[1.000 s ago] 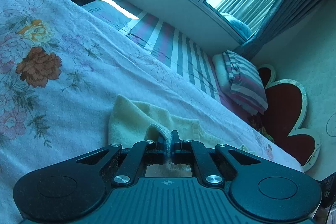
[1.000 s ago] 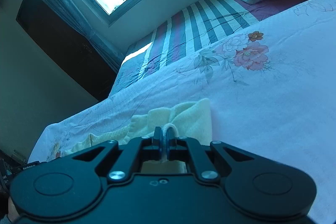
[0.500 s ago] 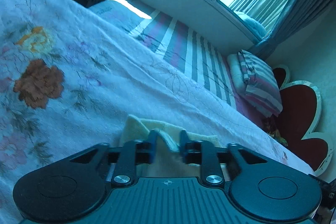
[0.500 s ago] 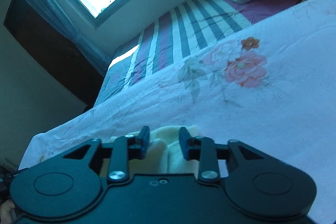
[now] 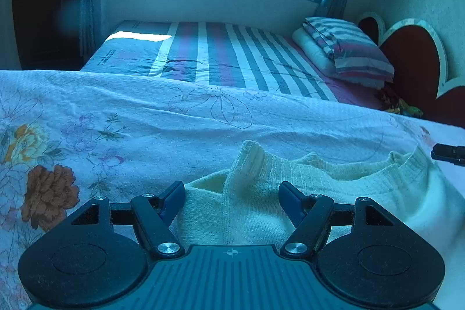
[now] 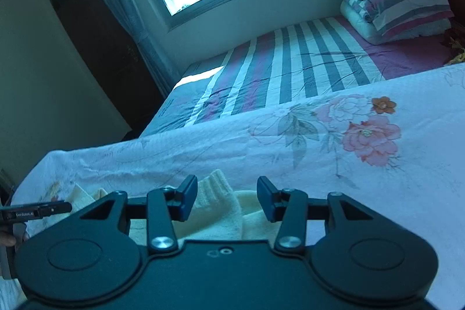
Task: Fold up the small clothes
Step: 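Lay the hem onto the collar and open both grippers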
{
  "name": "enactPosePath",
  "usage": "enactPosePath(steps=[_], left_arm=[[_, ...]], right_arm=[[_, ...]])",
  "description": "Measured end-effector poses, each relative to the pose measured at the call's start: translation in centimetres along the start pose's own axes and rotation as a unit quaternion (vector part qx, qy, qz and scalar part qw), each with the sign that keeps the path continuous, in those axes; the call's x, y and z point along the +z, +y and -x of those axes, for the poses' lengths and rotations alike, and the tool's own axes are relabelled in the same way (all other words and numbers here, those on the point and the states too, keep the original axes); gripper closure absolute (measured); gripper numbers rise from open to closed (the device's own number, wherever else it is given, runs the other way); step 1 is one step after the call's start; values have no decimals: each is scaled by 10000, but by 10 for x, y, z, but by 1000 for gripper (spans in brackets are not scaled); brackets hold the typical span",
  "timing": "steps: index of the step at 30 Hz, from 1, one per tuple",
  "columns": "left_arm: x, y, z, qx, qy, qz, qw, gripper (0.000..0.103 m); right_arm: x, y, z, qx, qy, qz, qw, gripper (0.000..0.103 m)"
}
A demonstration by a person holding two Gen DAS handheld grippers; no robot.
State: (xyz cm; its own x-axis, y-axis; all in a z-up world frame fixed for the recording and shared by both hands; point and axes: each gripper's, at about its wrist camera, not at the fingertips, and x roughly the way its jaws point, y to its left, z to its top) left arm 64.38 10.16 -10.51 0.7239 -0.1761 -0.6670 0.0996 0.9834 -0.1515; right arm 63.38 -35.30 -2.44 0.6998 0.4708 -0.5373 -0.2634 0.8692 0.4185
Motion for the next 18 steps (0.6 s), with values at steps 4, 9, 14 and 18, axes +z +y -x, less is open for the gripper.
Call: enactPosePath(steps=[4,9,14,18], left_arm=[[5,-3,-2,-171,-29,31,9998,36],[0,-5,-4,-407,-23,209,9989,100],[-14,11,19,-524,-686,701,9938,101],[-24,21,25,-454,-809,979,9909,100]], right_arm=[[-1,9,-19,-146,326,322,9988,87],[-9,18,-13,-272,179,535,9980,98],[-5,17,9,-353,-311,490,9977,99],[-4,16,15,-376,-458,470,9971,99]])
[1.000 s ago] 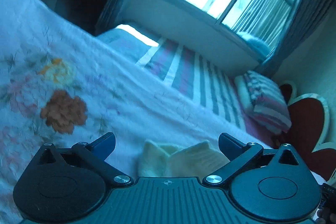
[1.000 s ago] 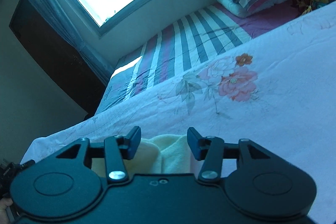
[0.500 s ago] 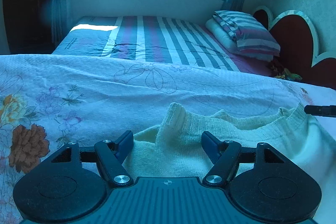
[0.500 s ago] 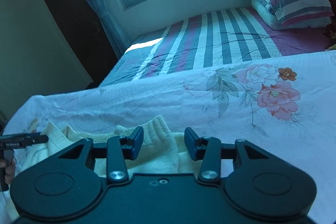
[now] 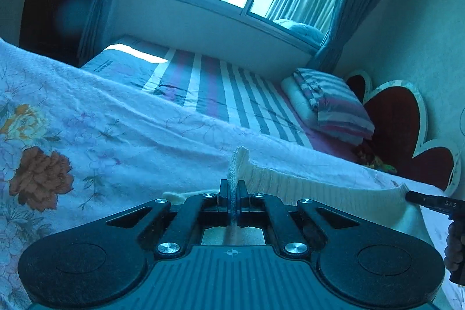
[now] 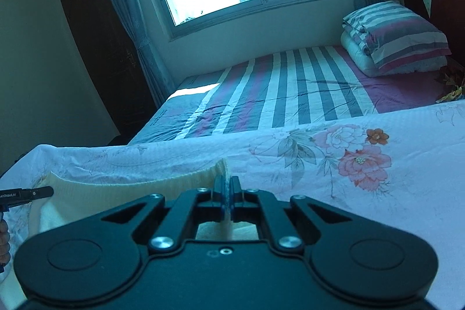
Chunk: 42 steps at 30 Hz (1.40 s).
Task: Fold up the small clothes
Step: 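Lay the hem onto the collar and open both grippers, then press and smooth the folded sweater flat with both grippers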
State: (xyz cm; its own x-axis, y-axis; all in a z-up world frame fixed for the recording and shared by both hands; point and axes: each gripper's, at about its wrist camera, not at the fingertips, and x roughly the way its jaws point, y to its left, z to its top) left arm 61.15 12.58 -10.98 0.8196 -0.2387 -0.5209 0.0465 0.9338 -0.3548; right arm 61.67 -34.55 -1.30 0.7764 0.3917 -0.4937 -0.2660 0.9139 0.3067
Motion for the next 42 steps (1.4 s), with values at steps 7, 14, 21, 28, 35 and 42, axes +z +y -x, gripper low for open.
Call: enactPosePath(steps=[7,14,21,28,35,42], left_arm=[[-8,8,-12,481,382,16,9981,98],[11,-47,12,338,60,-629,9974,97],[-19,-108,-26,304,499,-1230,9907,36],[-18,-23,13,1261,377,-790,9881,36],[-32,-93,48,488,-88,-1165,9919,36],[-83,-133,21,672,329,-1692,9827,33]], right_arm=[[-17,0,-31,-597,594,-103,9964,95],[-5,67,-11,125,298,490,9983,88],[-33,143,-64,584,1095,1033,9869,90],[-24,27,-17,-958,745,411,9918,98],[-33,101,26,86,354,795,9962,87],[-85,156,-8,329,917,1314,9865,88]])
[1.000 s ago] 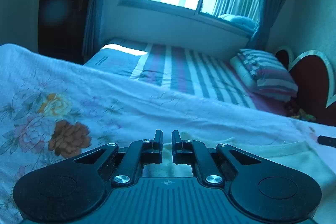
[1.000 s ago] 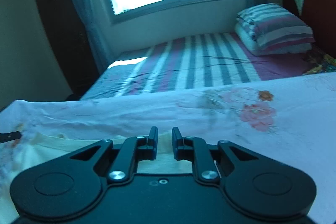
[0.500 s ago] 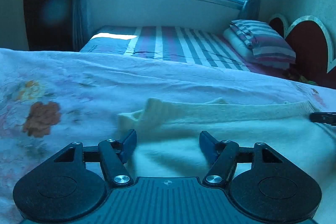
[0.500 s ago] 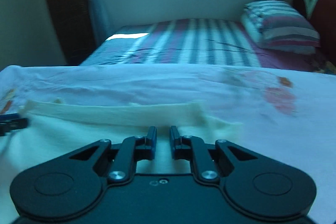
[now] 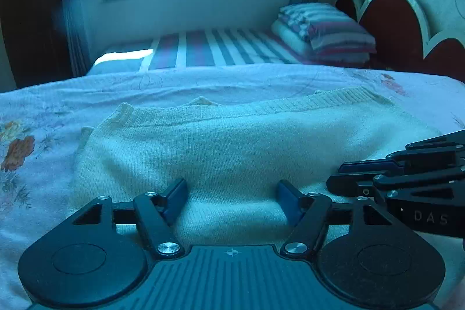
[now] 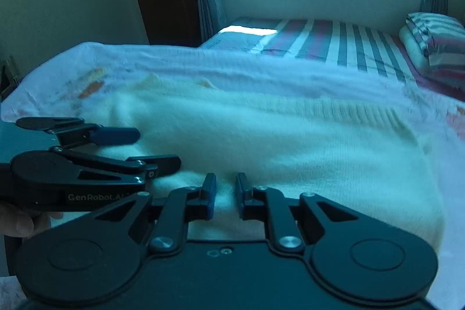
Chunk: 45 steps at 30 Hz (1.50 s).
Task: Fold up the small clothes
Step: 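Press and smooth the folded sweater flat with both grippers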
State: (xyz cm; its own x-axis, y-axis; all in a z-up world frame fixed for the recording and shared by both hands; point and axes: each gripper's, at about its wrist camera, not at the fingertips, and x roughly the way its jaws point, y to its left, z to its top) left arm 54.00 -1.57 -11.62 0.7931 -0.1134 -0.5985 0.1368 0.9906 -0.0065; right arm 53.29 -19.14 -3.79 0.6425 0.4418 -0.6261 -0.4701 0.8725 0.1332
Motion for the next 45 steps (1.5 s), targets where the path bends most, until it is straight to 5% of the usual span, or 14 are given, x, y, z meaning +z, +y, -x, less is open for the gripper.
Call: enactPosePath(steps=[7,13,17,19,21,28,31,33,39,42,45], left_arm=[[3,9,11,75,90,141,9998,33],[-17,57,26,335,0,239,9992,33],[-19,78,38,579,87,471,9972,33],[-21,84,55,558,-24,660,9963,33],[-30,87,75,433,-54,802,9958,33],[-83,100,106,167,343,1216,9918,34],[-86,97,106,135,421,1110,9928,34],[-83,91,103,259,493,836,9949,54],[-81,82,122,583,644,345,9956,55],[-70,74,144,760,160,374,9963,55],[-54,47,133,378,8,534,9979,55]], right_arm=[[2,3,6,-145,-13,231,9996,88],[-20,-75,47,-1009,-169,-372,9941,88],[-31,-119,75,-942,-237,-974,9905,92],[-29,-113,97,-968,-509,-1023,9887,79],[-35,-106,120,-810,-651,-1089,9886,78],[-88,-100,155,-746,-104,-1521,9855,73],[-99,-91,148,-669,98,-1517,9861,84],[-100,-85,146,-644,119,-1359,9886,96],[-108,-85,152,-1236,479,-923,9869,102],[-92,-74,175,-1132,-189,-954,9888,87],[-71,-41,157,-535,-362,-889,9939,82]])
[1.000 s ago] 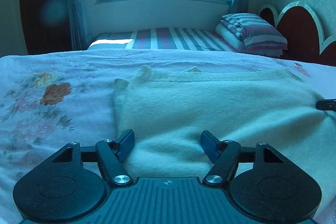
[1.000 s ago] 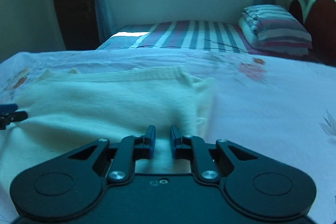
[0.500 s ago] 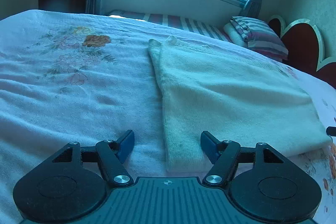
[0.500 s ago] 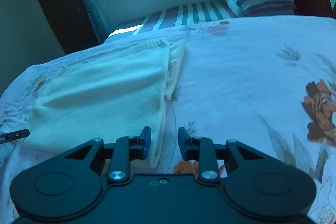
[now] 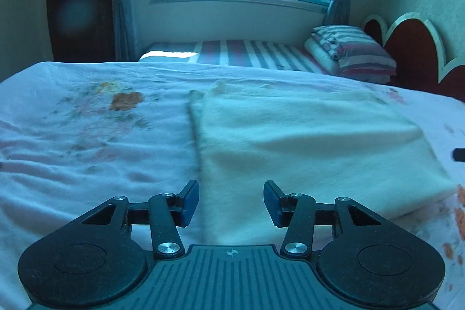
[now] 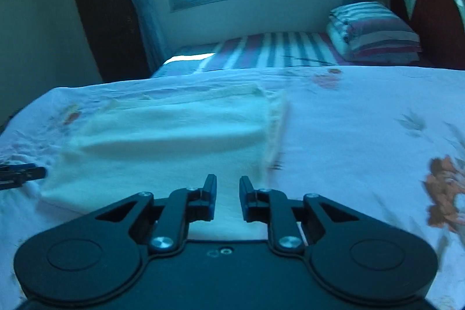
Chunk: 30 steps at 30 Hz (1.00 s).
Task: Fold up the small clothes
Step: 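Press and smooth the folded sweater flat with both grippers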
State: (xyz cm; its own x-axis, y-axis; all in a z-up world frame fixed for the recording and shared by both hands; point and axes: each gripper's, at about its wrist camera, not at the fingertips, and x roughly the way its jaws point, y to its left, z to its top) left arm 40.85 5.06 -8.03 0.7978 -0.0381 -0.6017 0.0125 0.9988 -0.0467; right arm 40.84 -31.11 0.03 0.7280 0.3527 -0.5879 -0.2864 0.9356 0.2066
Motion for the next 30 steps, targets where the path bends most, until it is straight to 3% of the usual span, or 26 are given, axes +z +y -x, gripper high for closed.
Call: enactPosePath(steps=[2,4,6,9,12,16,21,24,30], left_arm=[[3,-26,-11,-174,28,-1,9998,54],[1,-50,-20,-255,82,38,9996,49],[-3,-65,-24,-297,78,57,9995,25],[-14,-80,-30,-185,224,94,9995,25],[-26,-84,-36,-32,283,-125,9995,24],[-25,-80,-30,59,268,-201,9994,24],[-33,-35,-18,361,283,-7,9989,24],[-39,-21,-14,374,278,-7,9989,24],[-30,-30,-7,523,193,-22,9984,24]], right_arm=[[-3,34,-25,314,191,228,9991,84],[-9,62,-42,372,244,518,9977,85],[-13,76,-50,505,184,524,9972,85],[-19,84,-63,409,398,495,9971,91],[-28,83,-64,524,510,550,9958,90],[-29,73,-52,-34,391,715,9967,91],[-36,10,-19,-874,395,297,9949,87],[-45,-17,-4,-864,367,12,9956,89],[-37,1,1,-898,224,230,9954,84]])
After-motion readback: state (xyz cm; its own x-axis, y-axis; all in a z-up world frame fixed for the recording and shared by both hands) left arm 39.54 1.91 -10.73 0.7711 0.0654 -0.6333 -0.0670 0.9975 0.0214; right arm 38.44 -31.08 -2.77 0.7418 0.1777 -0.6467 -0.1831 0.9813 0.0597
